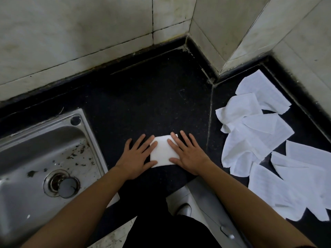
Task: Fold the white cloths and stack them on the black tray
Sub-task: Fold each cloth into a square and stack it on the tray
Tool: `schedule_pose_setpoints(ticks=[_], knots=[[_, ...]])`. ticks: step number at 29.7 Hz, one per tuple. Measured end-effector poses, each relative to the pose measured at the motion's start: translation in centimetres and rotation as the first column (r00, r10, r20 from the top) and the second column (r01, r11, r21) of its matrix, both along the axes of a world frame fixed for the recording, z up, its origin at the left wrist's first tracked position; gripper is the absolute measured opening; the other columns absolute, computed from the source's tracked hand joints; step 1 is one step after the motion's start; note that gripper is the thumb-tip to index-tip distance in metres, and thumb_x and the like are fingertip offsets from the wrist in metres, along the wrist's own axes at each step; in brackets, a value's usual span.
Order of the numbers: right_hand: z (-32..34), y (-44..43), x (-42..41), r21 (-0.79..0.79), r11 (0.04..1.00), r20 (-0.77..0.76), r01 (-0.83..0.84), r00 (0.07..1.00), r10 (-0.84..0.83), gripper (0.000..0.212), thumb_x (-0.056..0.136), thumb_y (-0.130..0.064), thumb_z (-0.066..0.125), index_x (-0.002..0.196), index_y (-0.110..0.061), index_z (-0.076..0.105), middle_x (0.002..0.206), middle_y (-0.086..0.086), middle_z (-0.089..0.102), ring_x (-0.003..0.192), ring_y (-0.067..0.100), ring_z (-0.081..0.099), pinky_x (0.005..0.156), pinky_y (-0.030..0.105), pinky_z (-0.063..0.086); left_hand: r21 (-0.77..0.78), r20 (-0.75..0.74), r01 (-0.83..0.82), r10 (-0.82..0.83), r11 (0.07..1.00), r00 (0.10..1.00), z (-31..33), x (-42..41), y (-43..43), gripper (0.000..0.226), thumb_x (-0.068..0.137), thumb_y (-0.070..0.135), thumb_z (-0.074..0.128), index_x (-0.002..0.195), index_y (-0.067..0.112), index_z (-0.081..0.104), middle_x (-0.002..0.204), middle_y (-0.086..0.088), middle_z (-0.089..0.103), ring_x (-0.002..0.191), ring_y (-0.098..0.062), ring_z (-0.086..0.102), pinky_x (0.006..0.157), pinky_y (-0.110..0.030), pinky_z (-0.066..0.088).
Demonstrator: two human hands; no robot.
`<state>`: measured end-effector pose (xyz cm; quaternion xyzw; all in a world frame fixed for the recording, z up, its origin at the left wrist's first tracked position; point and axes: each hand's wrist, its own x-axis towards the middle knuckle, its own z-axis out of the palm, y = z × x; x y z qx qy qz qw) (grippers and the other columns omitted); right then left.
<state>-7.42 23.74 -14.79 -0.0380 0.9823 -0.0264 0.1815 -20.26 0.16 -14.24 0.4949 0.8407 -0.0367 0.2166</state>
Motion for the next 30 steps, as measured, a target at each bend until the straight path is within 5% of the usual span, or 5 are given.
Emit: schedule_pose_setpoints(ticks=[8,13,19,24,30], knots=[[1.6,-2.2,1.0,-0.198,0.946,0.126,0.257,0.964,-0.236,0.071,0.101,-0.054,0.035,0.159,-0.025,0.006,0.166,0.006,-0.014,0.152,0.031,-0.011,0.123,0.050,0.005,-0.066,0.092,-0.052,0.058,0.996,0.994,0.6,0.8,0.1,0.082,0.089,0.075,0.025,0.156,0.033,0.004,0.164,0.008,-0.007,0.151,-0.022,-0.006,0.118,-0.057,0.006],[3.2,-3.3,2.5,-0.437,0.547,0.088,0.714,0.639,-0.764,0.055,0.091,-0.051,0.060,0.138,-0.024,0.052,0.136,0.002,0.051,0.119,0.020,0.056,0.095,0.033,0.048,0.126,0.106,-0.126,0.113,0.984,0.988,4.3,-1.2,4.0,0.065,0.096,0.054,0.045,0.153,0.029,0.024,0.155,0.002,0.031,0.142,-0.018,0.027,0.114,-0.041,0.022],[4.5,-3.9,2.1,-0.318,0.468,0.256,0.824,0.550,-0.795,0.040,0.077,-0.064,0.067,0.101,-0.031,0.068,0.102,-0.008,0.061,0.090,0.012,0.063,0.070,0.027,0.047,0.032,-0.028,0.282,-0.281,0.959,0.959,4.8,-2.3,10.2,0.063,0.094,0.009,0.048,0.151,0.027,0.028,0.160,-0.009,0.015,0.144,-0.029,0.018,0.110,-0.046,0.029],[4.9,-1.9,3.5,-0.578,-0.003,0.480,0.816,0.337,-0.810,0.011,0.082,-0.028,0.077,0.087,-0.031,0.067,0.087,-0.001,0.072,0.080,0.009,0.066,0.082,0.029,0.055,0.050,0.240,0.225,-0.230,0.973,0.943,4.9,-4.1,12.3,0.023,0.089,0.013,0.060,0.109,0.025,0.057,0.112,0.006,0.061,0.110,-0.015,0.055,0.092,-0.031,0.043],[9.2,1.9,10.9,-0.707,-0.550,0.641,0.444,0.076,-0.763,0.004,0.091,-0.021,0.069,0.090,-0.020,0.073,0.089,-0.002,0.073,0.083,0.012,0.063,0.084,0.027,0.051,-0.080,0.907,-0.335,0.208,0.939,0.366,8.2,0.8,17.3,0.017,0.086,0.014,0.072,0.104,0.011,0.070,0.103,-0.004,0.073,0.099,-0.020,0.069,0.091,-0.040,0.055]])
